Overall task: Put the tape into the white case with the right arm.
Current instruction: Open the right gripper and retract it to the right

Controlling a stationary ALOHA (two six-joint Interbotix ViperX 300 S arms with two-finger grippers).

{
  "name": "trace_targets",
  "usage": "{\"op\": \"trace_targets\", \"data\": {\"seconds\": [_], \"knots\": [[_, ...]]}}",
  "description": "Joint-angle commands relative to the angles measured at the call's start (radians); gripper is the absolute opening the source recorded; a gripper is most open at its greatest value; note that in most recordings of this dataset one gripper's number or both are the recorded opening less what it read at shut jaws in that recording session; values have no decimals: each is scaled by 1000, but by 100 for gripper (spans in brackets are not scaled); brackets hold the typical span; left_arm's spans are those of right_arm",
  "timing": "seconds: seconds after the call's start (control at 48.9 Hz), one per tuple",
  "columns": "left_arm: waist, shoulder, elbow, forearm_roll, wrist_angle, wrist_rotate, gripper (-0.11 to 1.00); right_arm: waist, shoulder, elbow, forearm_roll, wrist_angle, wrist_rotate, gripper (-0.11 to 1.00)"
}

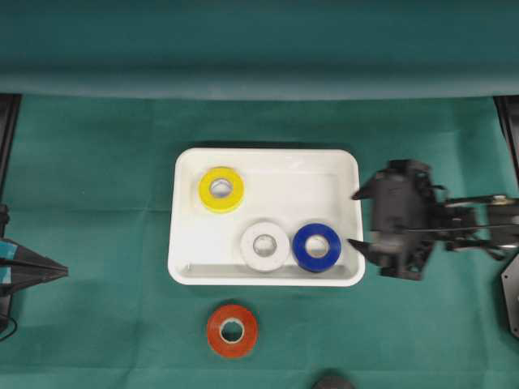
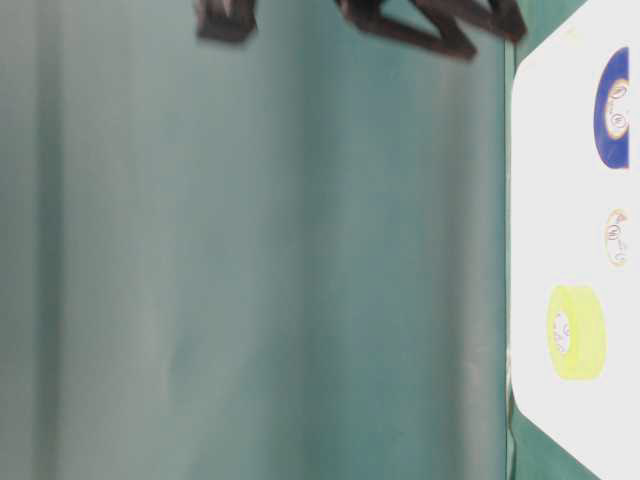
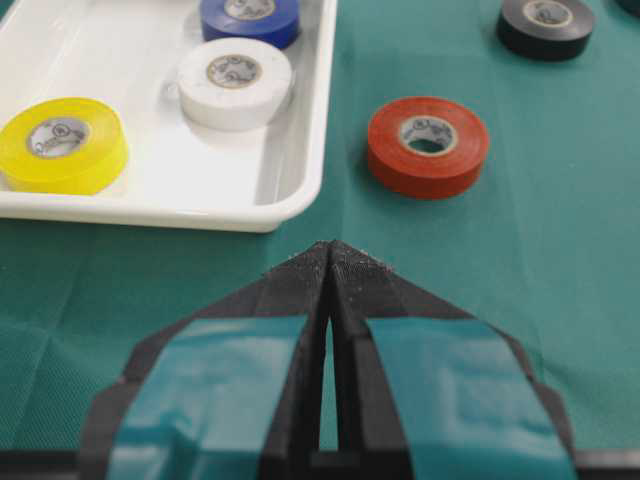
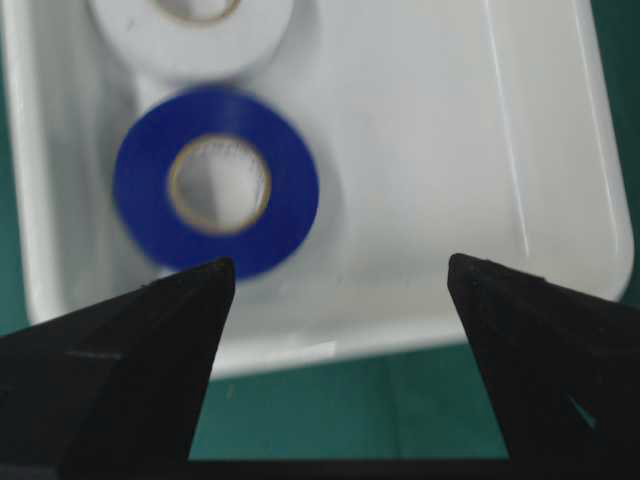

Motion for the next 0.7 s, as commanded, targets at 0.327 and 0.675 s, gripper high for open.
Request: {"op": "trace_targets", "data": {"seconds": [0.327,0.675], "knots": [[6,15,-11,0,-11,2,0,6,-416,279,2,-43,78,59],[6,15,-11,0,-11,2,0,21,-592,373,8,-43,80,58]]}}
